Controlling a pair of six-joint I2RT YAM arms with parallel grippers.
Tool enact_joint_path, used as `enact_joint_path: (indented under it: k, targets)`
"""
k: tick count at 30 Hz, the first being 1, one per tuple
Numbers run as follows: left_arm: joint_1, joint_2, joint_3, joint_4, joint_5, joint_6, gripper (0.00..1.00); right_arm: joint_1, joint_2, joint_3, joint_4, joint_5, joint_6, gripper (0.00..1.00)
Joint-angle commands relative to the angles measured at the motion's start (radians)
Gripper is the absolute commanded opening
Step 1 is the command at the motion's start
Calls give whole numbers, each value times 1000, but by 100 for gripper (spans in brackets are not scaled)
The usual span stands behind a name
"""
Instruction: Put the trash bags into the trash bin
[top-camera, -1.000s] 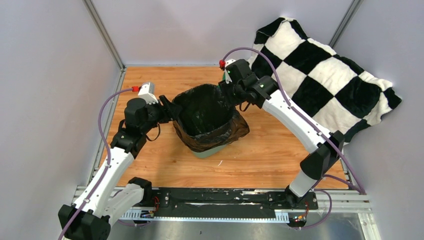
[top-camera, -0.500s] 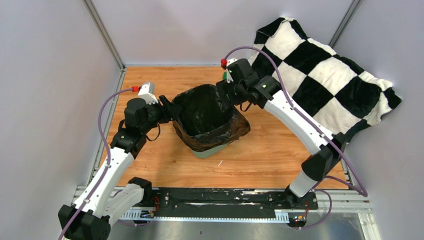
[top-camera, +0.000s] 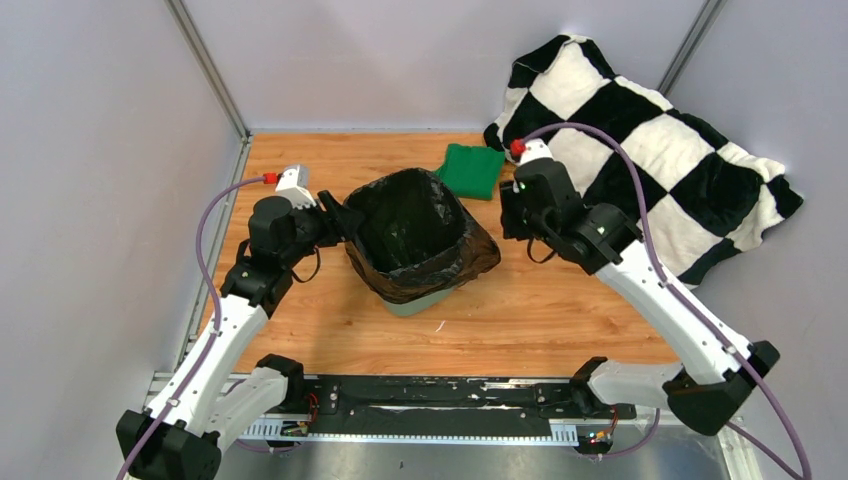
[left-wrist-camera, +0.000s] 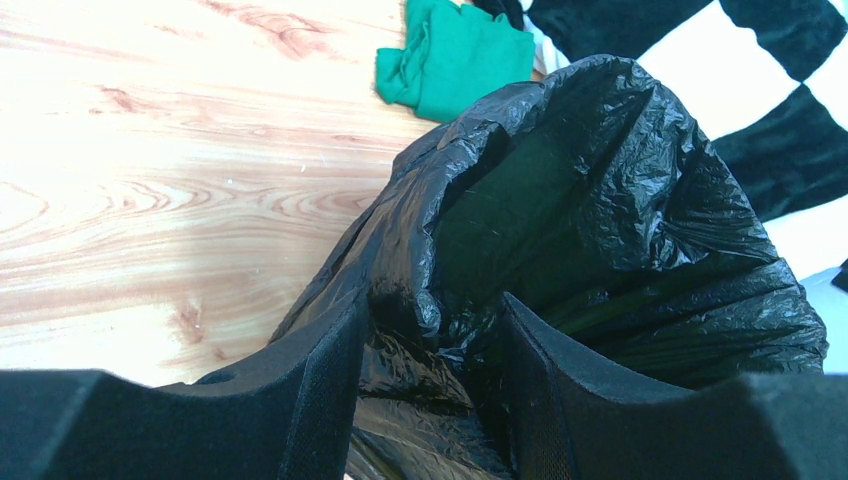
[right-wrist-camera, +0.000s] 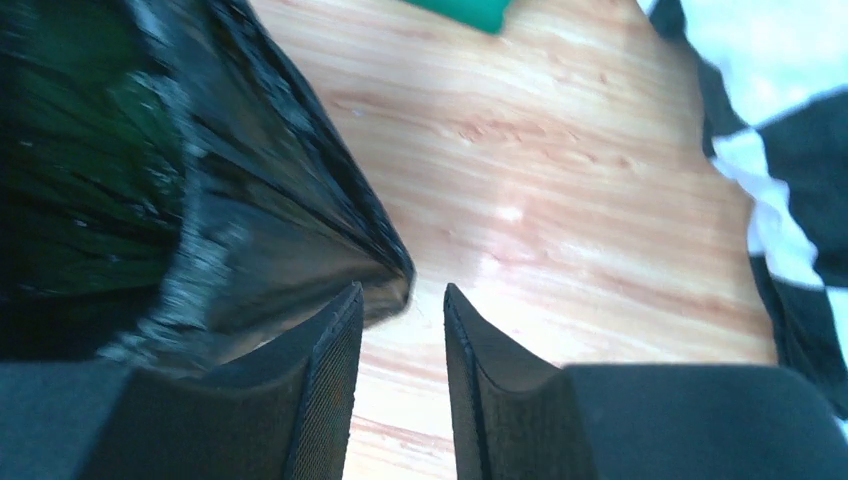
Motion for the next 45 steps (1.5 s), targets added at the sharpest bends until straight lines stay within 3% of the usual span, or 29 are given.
enact_joint_path:
  k: [1, 11, 21, 36, 45]
  targets:
    - [-9, 1, -27, -93, -2, 31, 53, -21, -81, -165, 27, 107, 113, 33]
    - [-9, 1, -27, -92, 3, 31, 53, -41, -35, -395, 247, 95, 193, 12]
    - [-9, 7, -41, -78, 13, 22, 53, -45, 88, -530, 676, -173, 273, 10]
    - [-9, -2, -31, -90, 11, 27, 54, -124, 103, -560, 735, -358, 343, 11]
    - [-9, -26, 25, -135, 2, 39, 68, -177, 49, -517, 604, -337, 295, 23]
